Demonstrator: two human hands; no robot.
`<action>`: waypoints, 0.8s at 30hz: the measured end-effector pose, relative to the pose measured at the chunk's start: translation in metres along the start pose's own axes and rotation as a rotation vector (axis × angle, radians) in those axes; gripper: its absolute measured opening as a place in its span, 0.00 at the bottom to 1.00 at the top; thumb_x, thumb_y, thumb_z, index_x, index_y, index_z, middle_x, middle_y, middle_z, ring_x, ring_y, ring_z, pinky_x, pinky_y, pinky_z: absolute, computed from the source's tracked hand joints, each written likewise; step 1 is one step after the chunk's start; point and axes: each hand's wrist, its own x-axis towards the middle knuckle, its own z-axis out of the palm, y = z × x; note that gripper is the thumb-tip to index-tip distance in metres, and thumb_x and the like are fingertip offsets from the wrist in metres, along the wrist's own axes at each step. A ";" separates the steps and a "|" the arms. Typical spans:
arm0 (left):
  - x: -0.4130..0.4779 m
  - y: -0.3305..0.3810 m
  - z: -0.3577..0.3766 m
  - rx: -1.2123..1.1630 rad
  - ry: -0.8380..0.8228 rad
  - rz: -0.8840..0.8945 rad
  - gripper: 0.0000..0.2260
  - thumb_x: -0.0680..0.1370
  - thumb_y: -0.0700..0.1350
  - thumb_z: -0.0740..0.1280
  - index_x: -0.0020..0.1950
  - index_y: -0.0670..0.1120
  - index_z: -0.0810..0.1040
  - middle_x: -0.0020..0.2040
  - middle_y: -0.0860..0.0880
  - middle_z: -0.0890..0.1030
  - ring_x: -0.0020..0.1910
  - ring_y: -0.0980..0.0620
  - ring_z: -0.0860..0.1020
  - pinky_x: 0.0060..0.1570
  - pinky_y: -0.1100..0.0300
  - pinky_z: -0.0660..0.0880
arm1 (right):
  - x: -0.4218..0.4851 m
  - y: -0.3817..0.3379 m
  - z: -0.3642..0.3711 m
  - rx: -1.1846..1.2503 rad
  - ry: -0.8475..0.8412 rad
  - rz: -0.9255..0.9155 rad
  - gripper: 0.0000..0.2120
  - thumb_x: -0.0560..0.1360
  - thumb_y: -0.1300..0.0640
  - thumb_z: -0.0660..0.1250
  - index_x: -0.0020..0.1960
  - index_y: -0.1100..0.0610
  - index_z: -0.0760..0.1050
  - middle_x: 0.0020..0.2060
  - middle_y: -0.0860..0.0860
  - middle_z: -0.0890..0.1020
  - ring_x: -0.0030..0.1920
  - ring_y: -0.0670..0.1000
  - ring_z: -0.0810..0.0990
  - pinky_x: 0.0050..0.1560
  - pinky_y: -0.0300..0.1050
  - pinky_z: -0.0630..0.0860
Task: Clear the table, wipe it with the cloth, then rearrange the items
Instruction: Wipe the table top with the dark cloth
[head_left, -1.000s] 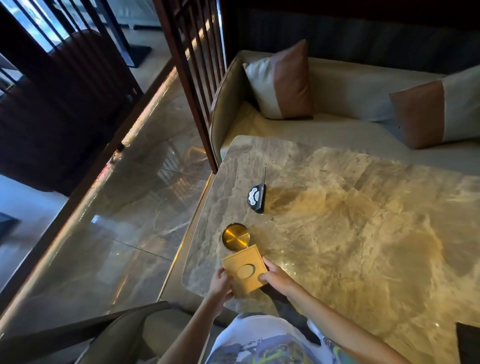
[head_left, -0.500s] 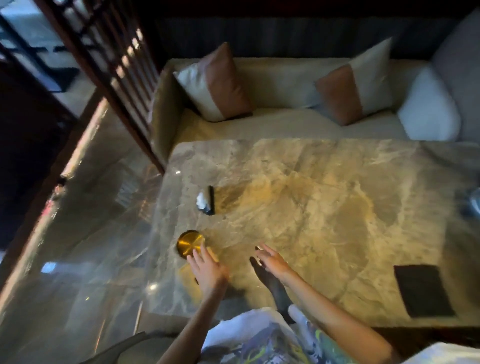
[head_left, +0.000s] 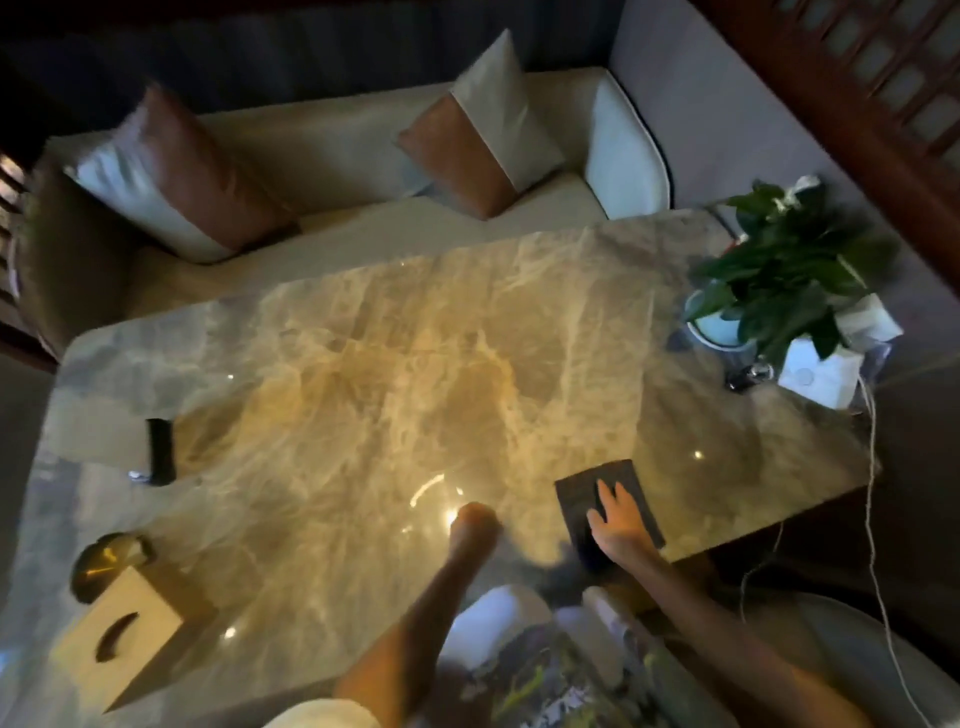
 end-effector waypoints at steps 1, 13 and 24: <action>-0.003 0.008 0.025 0.015 0.010 0.014 0.12 0.75 0.40 0.61 0.49 0.36 0.81 0.50 0.36 0.83 0.51 0.37 0.82 0.47 0.51 0.80 | 0.004 0.013 -0.001 -0.053 -0.058 -0.029 0.29 0.83 0.51 0.54 0.80 0.55 0.49 0.80 0.58 0.48 0.80 0.59 0.48 0.78 0.52 0.51; 0.005 0.008 0.156 -0.015 0.026 -0.077 0.06 0.73 0.39 0.64 0.36 0.40 0.72 0.31 0.48 0.72 0.28 0.55 0.67 0.28 0.61 0.64 | 0.017 0.047 -0.008 -0.037 -0.188 -0.163 0.28 0.83 0.57 0.52 0.80 0.54 0.47 0.80 0.55 0.43 0.80 0.56 0.40 0.78 0.53 0.46; -0.028 0.041 0.152 0.013 0.041 0.027 0.02 0.73 0.39 0.65 0.42 0.45 0.72 0.37 0.49 0.76 0.34 0.53 0.71 0.31 0.61 0.65 | 0.017 0.040 -0.026 0.313 -0.194 -0.112 0.25 0.84 0.53 0.52 0.80 0.53 0.53 0.80 0.54 0.48 0.80 0.54 0.49 0.76 0.49 0.53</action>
